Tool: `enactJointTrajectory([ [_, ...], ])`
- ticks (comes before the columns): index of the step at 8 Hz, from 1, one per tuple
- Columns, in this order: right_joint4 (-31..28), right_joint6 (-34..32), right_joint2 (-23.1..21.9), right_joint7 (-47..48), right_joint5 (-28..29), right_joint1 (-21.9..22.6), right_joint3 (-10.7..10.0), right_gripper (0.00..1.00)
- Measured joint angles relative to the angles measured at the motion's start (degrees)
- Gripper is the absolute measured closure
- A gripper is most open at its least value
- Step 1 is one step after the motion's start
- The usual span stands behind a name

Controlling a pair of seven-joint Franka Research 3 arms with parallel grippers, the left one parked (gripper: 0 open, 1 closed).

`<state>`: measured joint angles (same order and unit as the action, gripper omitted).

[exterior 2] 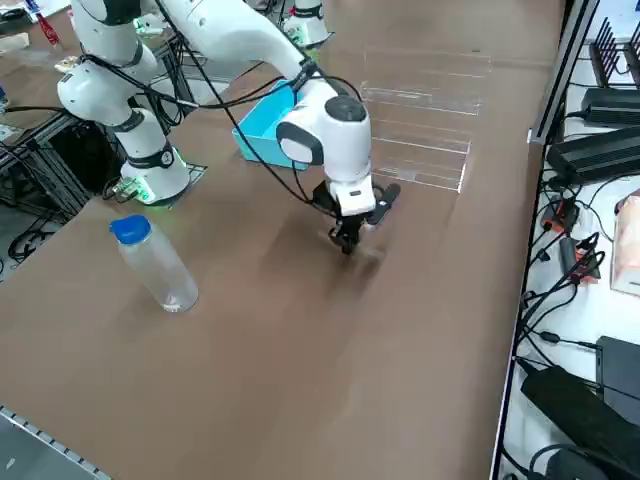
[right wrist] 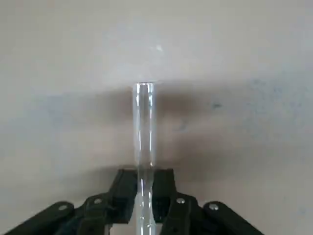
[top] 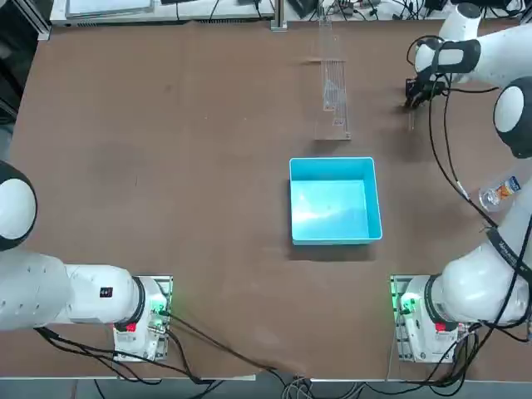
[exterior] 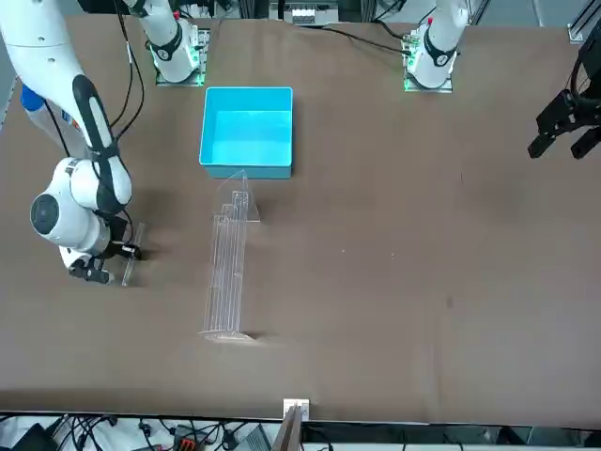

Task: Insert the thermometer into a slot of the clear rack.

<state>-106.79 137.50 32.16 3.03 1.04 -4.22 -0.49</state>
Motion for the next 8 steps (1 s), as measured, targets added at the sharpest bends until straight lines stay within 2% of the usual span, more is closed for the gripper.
enactJointTrajectory([
  [2, 2.0, -6.7, -4.2, 0.0, 0.0, 0.1, 2.6, 0.78],
  [4, 4.1, -11.5, -8.6, 1.9, 2.5, 0.2, 7.2, 0.78],
  [6, 5.0, -11.3, -9.8, 4.0, 5.3, 0.6, 11.0, 0.78],
  [8, 5.1, -8.9, -9.4, 4.2, 5.7, 1.5, 12.4, 0.78],
])
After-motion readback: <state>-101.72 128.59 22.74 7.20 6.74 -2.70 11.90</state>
